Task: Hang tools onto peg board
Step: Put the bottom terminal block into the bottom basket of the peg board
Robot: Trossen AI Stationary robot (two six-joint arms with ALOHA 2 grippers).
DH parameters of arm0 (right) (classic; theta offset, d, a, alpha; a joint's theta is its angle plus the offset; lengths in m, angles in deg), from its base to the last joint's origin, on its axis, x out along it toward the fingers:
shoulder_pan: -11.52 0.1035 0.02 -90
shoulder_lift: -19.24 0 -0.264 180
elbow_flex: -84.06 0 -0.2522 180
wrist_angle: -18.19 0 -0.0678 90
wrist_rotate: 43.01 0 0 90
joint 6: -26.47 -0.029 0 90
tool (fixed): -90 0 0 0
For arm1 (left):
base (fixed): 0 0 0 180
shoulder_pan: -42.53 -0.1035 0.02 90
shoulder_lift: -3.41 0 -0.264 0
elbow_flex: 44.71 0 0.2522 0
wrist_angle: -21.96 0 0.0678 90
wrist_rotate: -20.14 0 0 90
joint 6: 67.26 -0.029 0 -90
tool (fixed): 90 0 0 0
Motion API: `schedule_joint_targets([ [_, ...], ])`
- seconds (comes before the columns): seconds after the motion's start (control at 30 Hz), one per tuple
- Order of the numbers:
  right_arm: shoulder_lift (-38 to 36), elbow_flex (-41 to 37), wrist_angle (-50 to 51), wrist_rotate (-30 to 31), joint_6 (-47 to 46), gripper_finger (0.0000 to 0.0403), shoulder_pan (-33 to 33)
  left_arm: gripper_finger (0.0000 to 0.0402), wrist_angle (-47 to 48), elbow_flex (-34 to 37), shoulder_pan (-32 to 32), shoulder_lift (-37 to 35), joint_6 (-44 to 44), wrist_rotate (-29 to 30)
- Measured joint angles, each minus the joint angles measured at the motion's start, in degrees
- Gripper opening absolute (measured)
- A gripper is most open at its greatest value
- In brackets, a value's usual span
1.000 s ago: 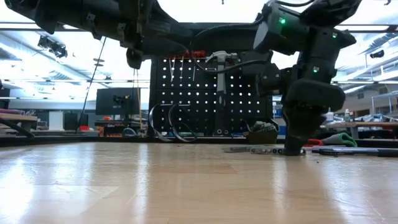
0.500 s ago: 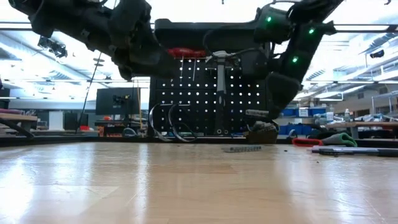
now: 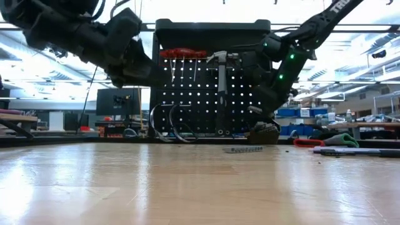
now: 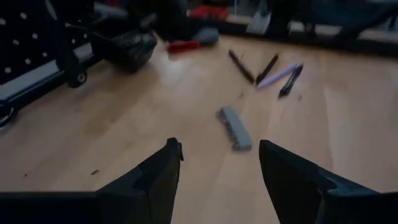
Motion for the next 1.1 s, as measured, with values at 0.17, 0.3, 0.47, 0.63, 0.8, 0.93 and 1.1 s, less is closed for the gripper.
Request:
schedule_joint_targets([
  [0.17,1.08,0.0,-1.71,-5.22,0.19,0.0129,-1.35,0.0218,-5.85,2.52,0.02,-0.09,0.11,-0.22],
  [0.3,-0.3,0.02,0.65,-4.83,-0.23,0.013,-0.88,0.0218,-6.2,2.53,0.02,-0.09,0.14,-1.02],
  [0.47,-1.95,0.07,3.77,-4.6,-0.38,0.0134,-1.06,0.0218,-6.29,2.54,0.02,-0.09,0.14,-1.09],
  [0.63,-2.09,0.07,3.51,-4.73,0.6,0.0151,-1.16,0.0218,-6.29,2.54,0.02,-0.09,0.16,-1.1],
  [0.8,-2.09,0.09,3.46,-4.97,0.38,0.0187,-1.34,0.0218,-6.46,2.54,0.02,-0.09,0.18,-2.37],
  [0.93,-2.09,0.09,3.5,-5.14,0.35,0.0217,-1.51,0.0218,-6.57,2.54,0.02,-0.09,0.18,-2.43],
  [1.1,-2.09,0.09,3.59,-5.17,0.06,0.0239,-1.51,0.0218,-6.54,2.54,0.02,-0.09,0.16,-2.42],
])
